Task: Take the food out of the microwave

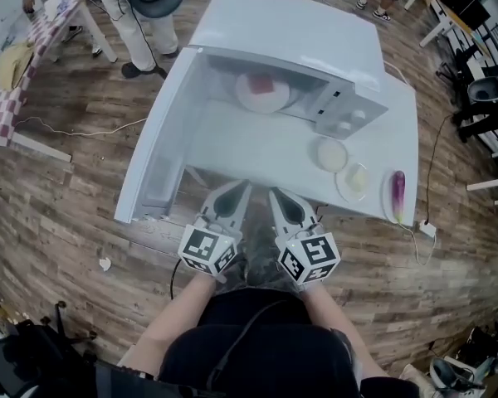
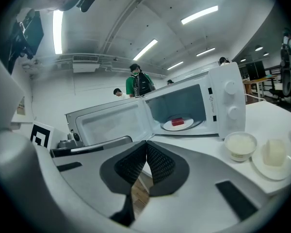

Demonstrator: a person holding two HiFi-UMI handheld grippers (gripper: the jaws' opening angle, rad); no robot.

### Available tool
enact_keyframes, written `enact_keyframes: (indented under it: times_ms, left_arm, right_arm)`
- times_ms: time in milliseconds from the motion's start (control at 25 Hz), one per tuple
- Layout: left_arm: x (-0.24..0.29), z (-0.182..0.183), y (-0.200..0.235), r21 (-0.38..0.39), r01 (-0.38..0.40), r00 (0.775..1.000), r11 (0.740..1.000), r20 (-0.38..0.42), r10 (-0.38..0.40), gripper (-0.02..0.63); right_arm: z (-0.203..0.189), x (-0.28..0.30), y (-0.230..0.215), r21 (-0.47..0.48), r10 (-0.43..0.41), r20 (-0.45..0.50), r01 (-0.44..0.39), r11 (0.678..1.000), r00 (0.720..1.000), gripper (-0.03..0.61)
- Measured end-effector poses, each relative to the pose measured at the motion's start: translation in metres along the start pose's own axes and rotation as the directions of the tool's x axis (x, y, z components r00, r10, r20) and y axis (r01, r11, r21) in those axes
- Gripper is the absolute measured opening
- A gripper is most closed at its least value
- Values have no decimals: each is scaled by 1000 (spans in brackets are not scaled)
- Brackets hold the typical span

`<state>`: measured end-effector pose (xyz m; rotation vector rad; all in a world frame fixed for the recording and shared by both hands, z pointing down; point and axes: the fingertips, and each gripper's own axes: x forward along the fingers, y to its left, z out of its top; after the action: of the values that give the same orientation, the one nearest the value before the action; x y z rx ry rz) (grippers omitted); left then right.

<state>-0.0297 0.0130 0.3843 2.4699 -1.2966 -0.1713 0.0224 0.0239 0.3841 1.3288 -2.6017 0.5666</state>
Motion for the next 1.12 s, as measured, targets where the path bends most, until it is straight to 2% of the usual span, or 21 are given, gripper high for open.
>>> enact_keyframes:
  times_ms: [240,520,840,1120]
  left_arm:
    - [15,-2,20,-6,-28,999,1000,-16,28,12]
    - [41,2,40,-4,-45,998,999,-34,45,12]
    - [74,-5,60,-51,-64,996,997,-68,60,12]
    - [102,-7,65,-41,-51,995,998,-87,47,12]
  right_arm:
    - [9,21,-25,26,-75,31,74,997,997,18]
    - [19,63,-26,4,-13,6,13,1000,1000,18]
    - [16,86,-55,70,-7,-48,10,997,999,18]
    - [7,108,-68,136,19,-118,-3,991,993,18]
